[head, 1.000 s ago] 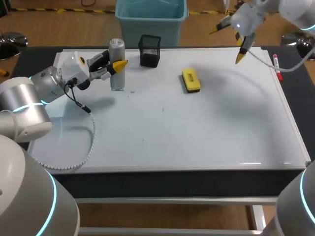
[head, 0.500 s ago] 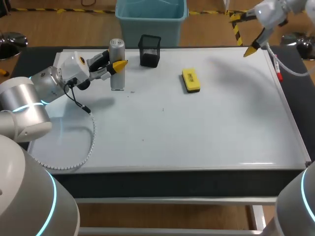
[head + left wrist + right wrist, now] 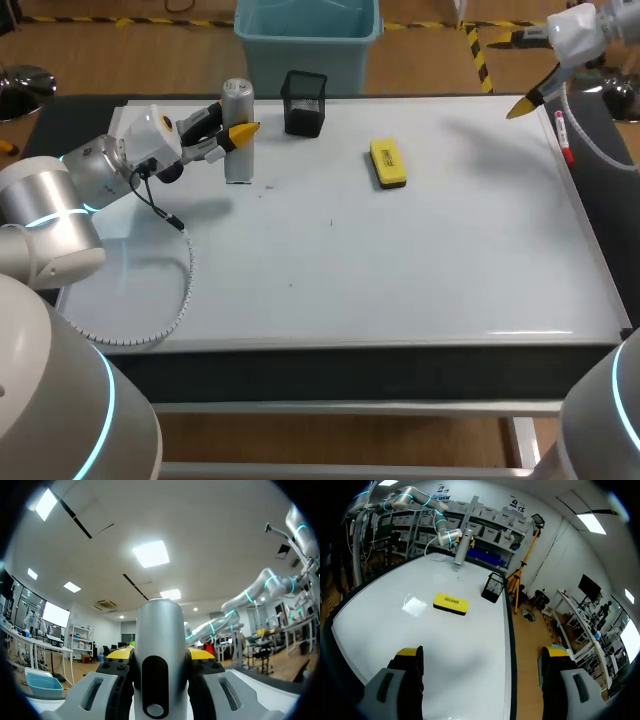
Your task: Pick up the inspection probe, press it on each red-marked spot on the whiteboard one by one, put down the probe, pick up the eraser, and wipe off all the red marks.
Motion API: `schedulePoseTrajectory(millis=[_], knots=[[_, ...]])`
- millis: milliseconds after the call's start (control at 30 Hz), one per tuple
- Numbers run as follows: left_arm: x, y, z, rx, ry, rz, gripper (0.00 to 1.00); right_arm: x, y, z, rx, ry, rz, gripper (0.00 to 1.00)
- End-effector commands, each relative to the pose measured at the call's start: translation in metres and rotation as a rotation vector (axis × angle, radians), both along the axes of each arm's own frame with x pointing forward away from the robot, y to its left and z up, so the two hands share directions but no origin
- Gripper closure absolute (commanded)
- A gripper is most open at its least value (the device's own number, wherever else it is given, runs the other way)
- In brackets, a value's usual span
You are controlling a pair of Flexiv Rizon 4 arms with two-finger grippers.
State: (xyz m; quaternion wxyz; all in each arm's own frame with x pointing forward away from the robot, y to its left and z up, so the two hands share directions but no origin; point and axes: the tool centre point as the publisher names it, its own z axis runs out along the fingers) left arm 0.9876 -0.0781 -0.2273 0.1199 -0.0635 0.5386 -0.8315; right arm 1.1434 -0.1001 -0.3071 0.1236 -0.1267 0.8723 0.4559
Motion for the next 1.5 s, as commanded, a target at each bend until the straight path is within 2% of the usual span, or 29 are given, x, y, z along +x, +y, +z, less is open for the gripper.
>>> schedulePoseTrajectory(millis=[33,333,400,467,567,667,900,1000,1067,1167,1500], knots=[[0.000,0.000,0.001,-0.001,0.000,-0.001,1.00,0.004,-0.001,0.001,-0.005,0.006,0.008,0.00],[0.000,0.000,0.001,-0.001,0.000,-0.001,1.00,0.004,-0.001,0.001,-0.005,0.006,0.008,0.00],[-0.004,-0.011,-0.001,0.028,0.009,-0.020,1.00,0.004,-0.001,0.001,-0.005,0.006,0.008,0.00],[0.001,-0.013,0.001,0.012,-0.010,-0.039,1.00,0.004,-0.001,0.001,-0.005,0.006,0.008,0.00],[0.016,-0.010,0.008,0.003,-0.038,-0.060,1.00,0.004,-0.001,0.001,-0.005,0.006,0.008,0.00],[0.033,-0.009,0.017,0.026,-0.055,-0.088,1.00,0.004,-0.001,0.001,-0.005,0.006,0.008,0.00],[0.073,-0.004,0.047,0.020,-0.124,-0.168,1.00,0.004,-0.001,0.001,-0.005,0.006,0.008,0.00],[0.089,-0.005,0.057,0.005,-0.139,-0.213,1.00,0.004,-0.001,0.001,-0.005,0.006,0.008,0.00],[0.099,-0.007,0.063,0.017,-0.144,-0.235,1.00,0.004,-0.001,0.001,-0.005,0.006,0.008,0.00],[0.111,-0.014,0.070,0.030,-0.153,-0.264,1.00,0.004,-0.001,0.001,-0.005,0.006,0.008,0.00],[0.142,-0.035,0.082,-0.003,-0.176,-0.353,1.00,0.004,-0.001,0.001,-0.005,0.006,0.008,0.00]])
